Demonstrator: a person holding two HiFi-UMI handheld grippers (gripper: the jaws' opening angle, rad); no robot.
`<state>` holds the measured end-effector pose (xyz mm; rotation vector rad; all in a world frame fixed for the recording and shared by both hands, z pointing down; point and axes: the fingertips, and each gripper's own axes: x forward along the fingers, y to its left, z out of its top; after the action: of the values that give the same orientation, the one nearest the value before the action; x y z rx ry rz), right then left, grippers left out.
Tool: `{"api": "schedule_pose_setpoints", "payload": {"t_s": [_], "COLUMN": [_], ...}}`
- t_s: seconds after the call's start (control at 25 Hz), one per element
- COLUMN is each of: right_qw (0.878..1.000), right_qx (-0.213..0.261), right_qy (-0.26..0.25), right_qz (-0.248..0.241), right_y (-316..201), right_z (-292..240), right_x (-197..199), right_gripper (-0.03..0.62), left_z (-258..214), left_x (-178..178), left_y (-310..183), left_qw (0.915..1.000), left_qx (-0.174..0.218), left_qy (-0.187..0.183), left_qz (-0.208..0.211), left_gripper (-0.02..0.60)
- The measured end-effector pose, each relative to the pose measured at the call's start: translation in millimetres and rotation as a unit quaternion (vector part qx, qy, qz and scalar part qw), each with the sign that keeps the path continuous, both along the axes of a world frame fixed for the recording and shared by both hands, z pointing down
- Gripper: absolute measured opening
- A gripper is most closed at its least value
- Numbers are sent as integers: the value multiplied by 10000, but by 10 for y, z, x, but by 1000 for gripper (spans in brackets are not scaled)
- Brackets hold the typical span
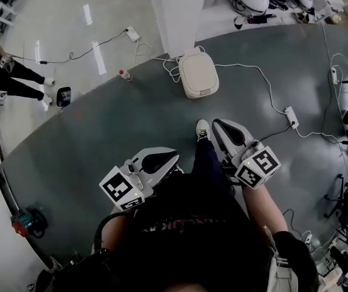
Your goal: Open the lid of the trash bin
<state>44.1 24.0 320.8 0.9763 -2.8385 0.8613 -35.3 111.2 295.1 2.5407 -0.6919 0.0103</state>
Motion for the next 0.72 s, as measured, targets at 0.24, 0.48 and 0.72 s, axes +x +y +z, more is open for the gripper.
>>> {"api": "schedule_pose_setpoints", "payload": {"t_s": [0.24,0.48,0.72], "right_qw": [9991,9960,9889], "right_qx": [-398,-819,-1369], "right_qy": [103,223,456], "right_qz": [80,296,344], "right_y": [-440,-842,-1124], "right_z": [509,1057,1779], "right_x": [154,358,537], "right_gripper": [8,9,61], "left_z": [224,445,739], "left_x": [263,507,669], "left_y": [-395,-695,-978], "left_qw": [9994,9968,9941], "left_qx": [-245,-596,-864], "left_qy": [-47,84,66], "left_qz": [252,531,659], "left_gripper": [2,2,2]}}
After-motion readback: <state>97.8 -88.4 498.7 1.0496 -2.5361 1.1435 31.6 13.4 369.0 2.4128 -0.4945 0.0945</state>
